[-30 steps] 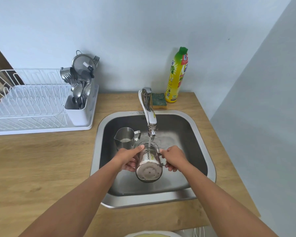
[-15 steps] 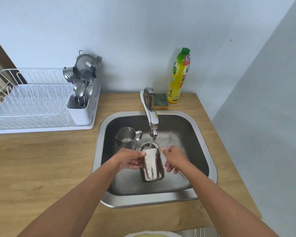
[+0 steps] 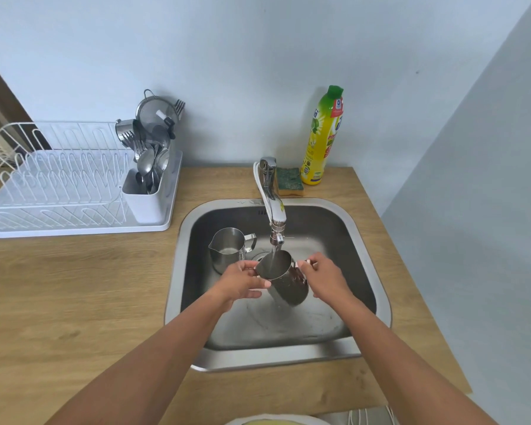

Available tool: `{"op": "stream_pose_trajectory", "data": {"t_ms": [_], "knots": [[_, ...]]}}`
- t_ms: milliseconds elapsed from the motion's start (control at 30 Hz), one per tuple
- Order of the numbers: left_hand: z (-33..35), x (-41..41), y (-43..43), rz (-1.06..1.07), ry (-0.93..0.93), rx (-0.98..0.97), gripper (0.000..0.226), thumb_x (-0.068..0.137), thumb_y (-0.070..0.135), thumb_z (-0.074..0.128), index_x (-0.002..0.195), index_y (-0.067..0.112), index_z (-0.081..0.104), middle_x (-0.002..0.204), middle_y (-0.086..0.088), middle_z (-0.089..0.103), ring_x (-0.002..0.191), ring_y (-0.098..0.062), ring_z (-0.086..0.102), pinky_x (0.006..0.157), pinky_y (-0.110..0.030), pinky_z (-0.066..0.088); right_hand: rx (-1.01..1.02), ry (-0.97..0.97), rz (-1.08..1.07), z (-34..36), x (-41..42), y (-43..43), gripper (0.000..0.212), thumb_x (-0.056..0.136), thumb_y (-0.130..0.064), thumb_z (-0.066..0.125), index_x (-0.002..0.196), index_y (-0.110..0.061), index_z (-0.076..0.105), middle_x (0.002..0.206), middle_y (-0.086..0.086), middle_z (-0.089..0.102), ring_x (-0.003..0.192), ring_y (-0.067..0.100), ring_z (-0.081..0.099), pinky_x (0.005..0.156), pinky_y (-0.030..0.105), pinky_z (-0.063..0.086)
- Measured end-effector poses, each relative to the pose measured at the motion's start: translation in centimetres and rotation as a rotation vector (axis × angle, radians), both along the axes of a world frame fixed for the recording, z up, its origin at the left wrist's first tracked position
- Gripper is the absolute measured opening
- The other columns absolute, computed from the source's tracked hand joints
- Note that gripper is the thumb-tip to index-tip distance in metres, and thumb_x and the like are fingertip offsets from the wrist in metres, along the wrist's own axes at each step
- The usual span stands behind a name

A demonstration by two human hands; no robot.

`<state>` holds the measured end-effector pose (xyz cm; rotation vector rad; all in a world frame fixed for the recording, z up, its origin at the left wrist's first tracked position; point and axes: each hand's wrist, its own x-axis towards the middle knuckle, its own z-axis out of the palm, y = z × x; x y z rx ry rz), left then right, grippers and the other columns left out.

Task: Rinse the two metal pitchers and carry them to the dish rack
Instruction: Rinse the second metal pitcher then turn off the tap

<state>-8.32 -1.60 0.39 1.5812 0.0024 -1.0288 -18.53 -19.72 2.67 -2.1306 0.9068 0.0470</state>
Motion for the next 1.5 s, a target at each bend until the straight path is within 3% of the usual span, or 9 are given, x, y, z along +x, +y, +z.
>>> {"op": "stream_pose_trajectory", "data": {"t_ms": [133,200,333,433,600,800,933,1133,1500], "knots": [[0.5,-0.6,-0.7,0.039,-0.210,0.034,0.071,0.062,-0.002,0.085,0.123,0.015,0.054,0.125,-0.011,0.060,0.107,-0.023,0.063,0.084,-0.038,0.057,0.038,-0.061,-0.020,-0.7,-0.1,-0.1,0.016,0.098,-0.031,0.050,0.098,-0.016,0.056,0.093,0.004,0.064,0.088,0.028,0.065,0.084,0.050,0.055],[0.6,-0.8,-0.9,0.044,-0.330,0.066,0.073,0.054,0.008,0.089,0.118,0.023,0.057,0.124,-0.004,0.063,0.116,-0.018,0.061,0.095,-0.036,0.053,0.066,-0.090,-0.033,-1.3,-0.1,-0.1,0.013,0.099,-0.029,0.048,0.096,-0.018,0.054,0.090,0.000,0.059,0.090,0.028,0.063,0.085,0.051,0.055],[2.2,-0.9,-0.7,0.003,-0.609,0.165,0.070,0.065,0.014,0.088,0.126,0.029,0.058,0.120,0.011,0.064,0.117,-0.003,0.056,0.098,-0.021,0.041,0.271,-0.166,-0.081,-1.7,0.2,0.3,0.012,0.101,-0.020,0.044,0.094,-0.014,0.052,0.093,0.008,0.059,0.085,0.022,0.057,0.082,0.049,0.058],[3.1,-0.5,-0.2,-0.057,-0.753,0.236,0.072,0.067,0.030,0.087,0.131,0.039,0.056,0.129,0.008,0.064,0.123,-0.009,0.057,0.101,-0.029,0.044,0.457,-0.173,-0.062,-1.7,0.3,0.9,0.014,0.102,-0.016,0.041,0.094,-0.012,0.052,0.096,0.012,0.059,0.083,0.024,0.057,0.068,0.040,0.058],[3.3,-0.3,0.0,-0.108,-0.674,0.231,0.069,0.071,0.035,0.084,0.134,0.027,0.056,0.122,0.005,0.067,0.112,-0.013,0.063,0.094,-0.026,0.045,0.473,-0.100,-0.001,-1.9,-0.2,0.7,0.021,0.104,-0.022,0.038,0.098,-0.009,0.054,0.085,0.011,0.064,0.061,0.026,0.062,0.050,0.029,0.053],[2.4,-0.6,0.0,-0.065,-0.619,0.226,0.068,0.068,0.018,0.088,0.129,0.024,0.058,0.116,0.005,0.068,0.112,-0.013,0.062,0.096,-0.027,0.046,0.452,-0.152,-0.054,-2.3,0.1,0.9,0.015,0.102,-0.019,0.044,0.097,-0.009,0.054,0.084,0.005,0.061,0.069,0.022,0.055,0.058,0.032,0.051],[2.7,-0.1,0.2,-0.096,-0.637,0.237,0.072,0.068,0.022,0.088,0.133,0.023,0.057,0.123,0.001,0.067,0.113,-0.016,0.062,0.100,-0.031,0.047,0.468,-0.103,0.000,-2.1,0.0,1.0,0.016,0.102,-0.021,0.044,0.099,-0.009,0.054,0.084,0.007,0.063,0.066,0.024,0.060,0.053,0.030,0.053],[2.4,-0.4,-0.3,-0.067,-0.592,0.231,0.062,0.066,0.017,0.089,0.122,0.021,0.063,0.105,0.009,0.069,0.100,-0.010,0.066,0.091,-0.023,0.047,0.402,-0.141,-0.061,-1.9,0.3,0.3,0.014,0.101,-0.017,0.046,0.094,-0.011,0.056,0.082,0.004,0.061,0.066,0.024,0.054,0.058,0.035,0.050],[1.7,0.3,0.0,-0.038,-0.529,0.196,0.066,0.067,0.016,0.088,0.127,0.019,0.061,0.104,0.006,0.069,0.099,-0.010,0.067,0.096,-0.039,0.054,0.366,-0.113,-0.025,-1.6,0.5,0.2,0.015,0.101,-0.019,0.047,0.097,-0.010,0.058,0.082,0.004,0.062,0.067,0.023,0.055,0.056,0.033,0.051]]}}
